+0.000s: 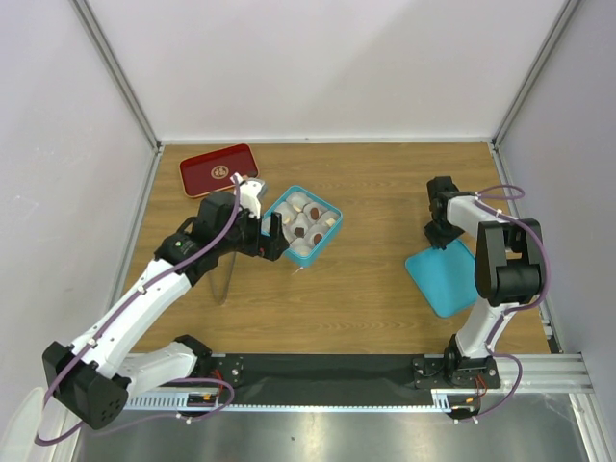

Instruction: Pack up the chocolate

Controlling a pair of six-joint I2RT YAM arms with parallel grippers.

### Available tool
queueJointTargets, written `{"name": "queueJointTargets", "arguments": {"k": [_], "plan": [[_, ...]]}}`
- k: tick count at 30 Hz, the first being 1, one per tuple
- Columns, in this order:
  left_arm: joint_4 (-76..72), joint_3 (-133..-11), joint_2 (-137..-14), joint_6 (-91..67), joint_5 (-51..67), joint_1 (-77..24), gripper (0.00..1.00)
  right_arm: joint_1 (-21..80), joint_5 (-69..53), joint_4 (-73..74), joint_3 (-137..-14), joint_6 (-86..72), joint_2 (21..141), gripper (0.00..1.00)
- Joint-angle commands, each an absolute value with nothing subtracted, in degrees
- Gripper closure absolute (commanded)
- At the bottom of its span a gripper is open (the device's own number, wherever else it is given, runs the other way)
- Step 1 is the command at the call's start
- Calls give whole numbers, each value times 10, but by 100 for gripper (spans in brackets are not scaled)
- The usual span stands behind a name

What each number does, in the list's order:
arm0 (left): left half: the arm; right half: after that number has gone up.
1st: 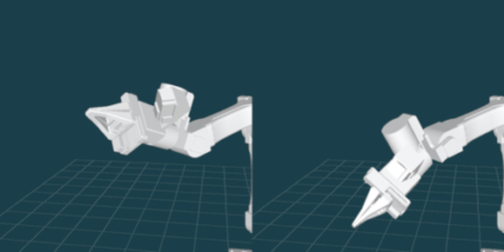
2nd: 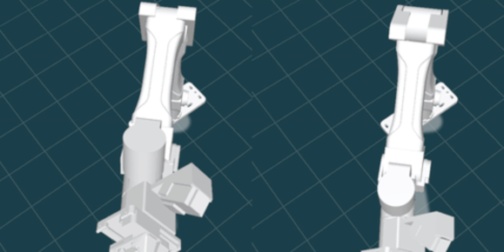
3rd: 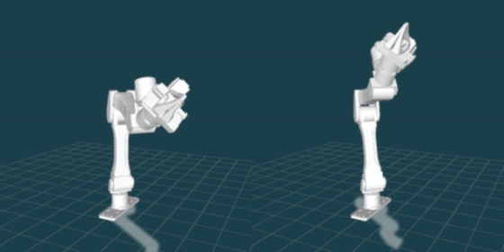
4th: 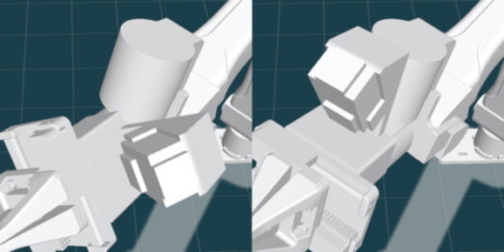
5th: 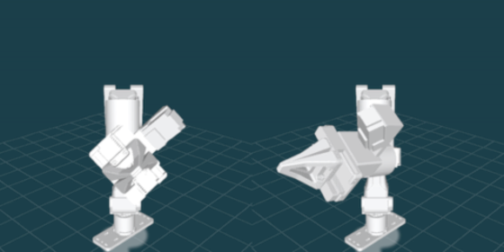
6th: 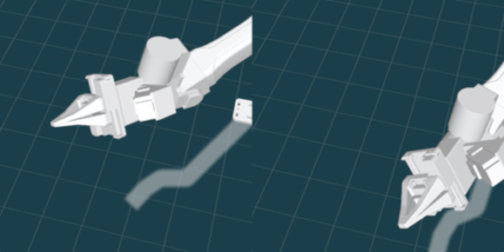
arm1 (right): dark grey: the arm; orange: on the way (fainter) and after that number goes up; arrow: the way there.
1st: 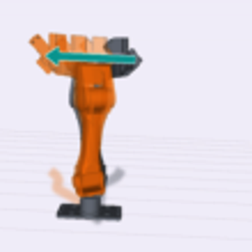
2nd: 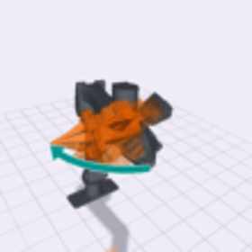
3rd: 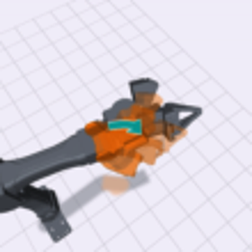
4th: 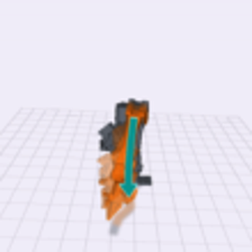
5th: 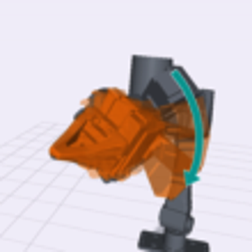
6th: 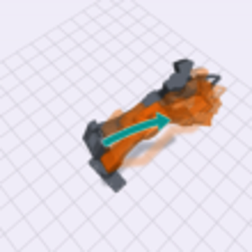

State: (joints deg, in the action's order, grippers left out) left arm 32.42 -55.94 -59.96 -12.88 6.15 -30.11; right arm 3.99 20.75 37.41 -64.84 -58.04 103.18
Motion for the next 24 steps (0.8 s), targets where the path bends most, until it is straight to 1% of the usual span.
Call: {"name": "queueJointTargets", "arguments": {"k": [1,3,6,12,18,21,22,24], "plan": [[308,-558,-584,-118,52,-295,0,37,208,347,-638,-578,1034,92],[308,-555,-580,-120,51,-294,0,38,196,336,-633,-571,1028,100],[303,-552,-578,-124,54,-294,0,45,174,330,-635,-542,1007,100],[289,-558,-586,-144,85,-292,0,81,114,324,-643,-423,899,100],[274,-598,-603,-188,182,-292,2,101,27,335,-665,-345,768,100],[259,-634,-613,-212,238,-290,2,99,-56,309,-682,-342,705,100],[242,-641,-615,-228,252,-287,2,97,-101,283,-687,-345,693,100],[222,-663,-629,-265,310,-280,2,97,-136,248,-693,-358,655,100]]}}
